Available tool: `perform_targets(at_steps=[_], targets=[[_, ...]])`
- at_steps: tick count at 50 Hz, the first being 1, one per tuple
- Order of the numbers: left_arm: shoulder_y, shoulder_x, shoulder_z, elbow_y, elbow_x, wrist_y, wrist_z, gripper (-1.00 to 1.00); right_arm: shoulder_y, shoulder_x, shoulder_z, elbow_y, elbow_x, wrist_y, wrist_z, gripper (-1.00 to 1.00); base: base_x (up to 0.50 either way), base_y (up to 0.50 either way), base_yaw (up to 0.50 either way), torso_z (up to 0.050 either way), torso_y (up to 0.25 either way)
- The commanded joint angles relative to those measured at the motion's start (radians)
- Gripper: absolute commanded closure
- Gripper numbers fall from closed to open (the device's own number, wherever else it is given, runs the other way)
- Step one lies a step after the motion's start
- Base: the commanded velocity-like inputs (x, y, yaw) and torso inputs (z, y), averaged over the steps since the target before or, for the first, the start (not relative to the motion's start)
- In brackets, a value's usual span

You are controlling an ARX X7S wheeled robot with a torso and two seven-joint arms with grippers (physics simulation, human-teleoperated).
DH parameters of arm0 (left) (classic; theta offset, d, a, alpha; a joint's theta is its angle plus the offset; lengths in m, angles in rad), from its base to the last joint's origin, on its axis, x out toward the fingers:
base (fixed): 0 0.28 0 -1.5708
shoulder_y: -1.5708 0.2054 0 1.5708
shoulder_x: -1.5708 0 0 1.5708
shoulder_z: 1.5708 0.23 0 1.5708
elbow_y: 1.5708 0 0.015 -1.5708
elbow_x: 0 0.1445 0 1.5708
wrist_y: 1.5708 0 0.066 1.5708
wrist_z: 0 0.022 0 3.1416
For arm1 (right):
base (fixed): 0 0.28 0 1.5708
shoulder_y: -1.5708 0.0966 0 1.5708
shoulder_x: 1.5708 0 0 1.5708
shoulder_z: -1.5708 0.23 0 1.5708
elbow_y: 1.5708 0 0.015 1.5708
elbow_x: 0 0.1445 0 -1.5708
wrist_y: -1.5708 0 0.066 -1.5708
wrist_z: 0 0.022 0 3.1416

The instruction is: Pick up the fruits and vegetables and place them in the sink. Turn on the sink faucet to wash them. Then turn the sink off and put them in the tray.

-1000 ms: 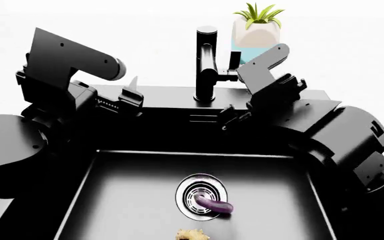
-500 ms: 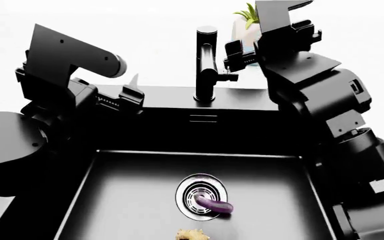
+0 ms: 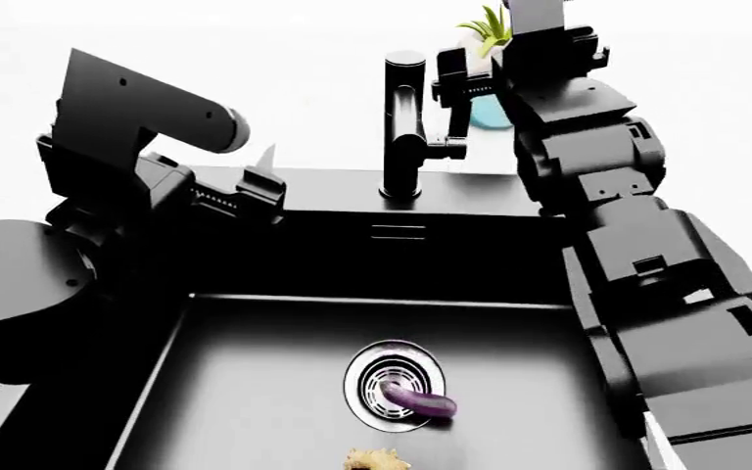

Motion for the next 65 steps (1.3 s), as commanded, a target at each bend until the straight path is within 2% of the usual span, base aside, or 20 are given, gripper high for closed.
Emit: perform_targets(at_steps=[1, 20, 31, 40, 52, 65], targets=[[0.004, -0.001, -0.016, 0.001, -0.019, 0.016, 0.002, -1.00, 0.013, -0.030, 0.165, 0.089, -0.131, -0.080, -0.073, -1.00, 0.00, 0.00, 0.00, 0.000, 0.000], [0.026, -0.017, -0.025, 0.032, 0.014, 0.071, 0.058, -1.00, 0.014, -0.032, 0.152, 0.089, -0.121, -0.078, -0.081, -1.00, 0.00, 0.00, 0.00, 0.000, 0.000], [0.029, -0.024, -0.020, 0.040, 0.013, 0.075, 0.074, -1.00, 0.012, -0.032, 0.163, 0.089, -0.134, -0.075, -0.081, -1.00, 0.00, 0.00, 0.00, 0.000, -0.241], [0.024, -0.026, -0.021, 0.047, 0.006, 0.074, 0.070, -1.00, 0.018, -0.032, 0.150, 0.089, -0.127, -0.072, -0.070, -1.00, 0.00, 0.00, 0.00, 0.000, -0.014], [0.028, -0.031, -0.024, 0.044, 0.007, 0.083, 0.075, -1.00, 0.018, -0.032, 0.138, 0.089, -0.117, -0.062, -0.066, -1.00, 0.00, 0.00, 0.00, 0.000, -0.178], [0.030, -0.036, -0.031, 0.041, -0.001, 0.089, 0.072, -1.00, 0.018, -0.023, 0.300, 0.089, -0.195, -0.013, 0.054, -1.00, 0.00, 0.00, 0.00, 0.000, 0.000]])
